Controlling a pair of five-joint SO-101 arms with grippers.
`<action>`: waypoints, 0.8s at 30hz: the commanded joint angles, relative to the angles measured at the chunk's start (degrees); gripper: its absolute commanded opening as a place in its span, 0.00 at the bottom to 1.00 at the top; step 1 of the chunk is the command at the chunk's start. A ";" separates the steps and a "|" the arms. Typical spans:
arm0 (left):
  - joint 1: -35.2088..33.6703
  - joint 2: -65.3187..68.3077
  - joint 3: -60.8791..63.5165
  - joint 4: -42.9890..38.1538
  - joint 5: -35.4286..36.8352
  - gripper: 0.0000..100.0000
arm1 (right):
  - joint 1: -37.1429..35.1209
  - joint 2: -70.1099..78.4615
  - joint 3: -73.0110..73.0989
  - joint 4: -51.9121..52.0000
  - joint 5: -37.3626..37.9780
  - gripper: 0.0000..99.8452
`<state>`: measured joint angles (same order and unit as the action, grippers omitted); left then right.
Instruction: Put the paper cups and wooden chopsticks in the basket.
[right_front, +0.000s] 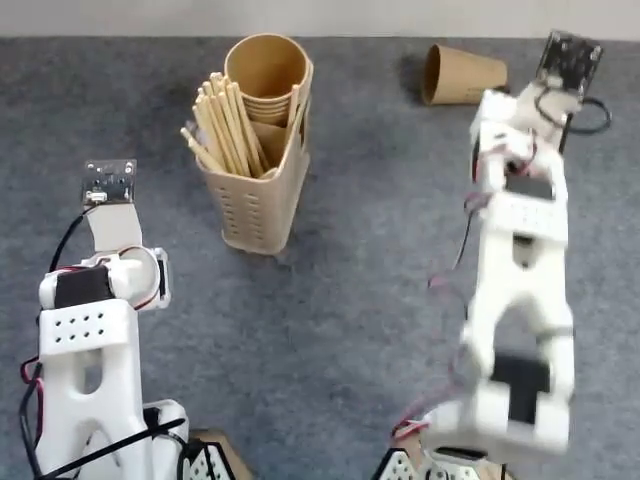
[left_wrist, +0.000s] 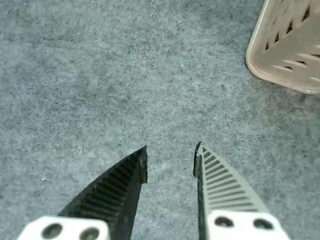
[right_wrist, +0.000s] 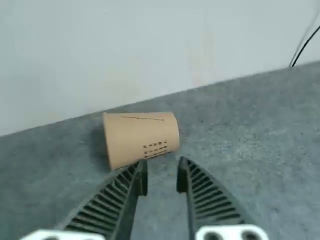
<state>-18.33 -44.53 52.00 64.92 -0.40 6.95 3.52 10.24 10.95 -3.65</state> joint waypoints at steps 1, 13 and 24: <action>-0.66 -1.45 -0.04 -0.70 -0.26 0.18 | 1.36 17.10 -21.58 -0.92 -0.79 0.14; -0.57 -1.45 -0.04 -0.44 -0.26 0.18 | -1.01 70.90 -92.18 -1.80 -8.26 0.30; -0.48 -1.45 -0.04 -0.53 -0.26 0.18 | -0.84 85.32 -96.40 6.55 -8.44 0.30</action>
<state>-18.33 -44.53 52.18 64.92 -0.40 4.57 91.16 -81.36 3.74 -12.88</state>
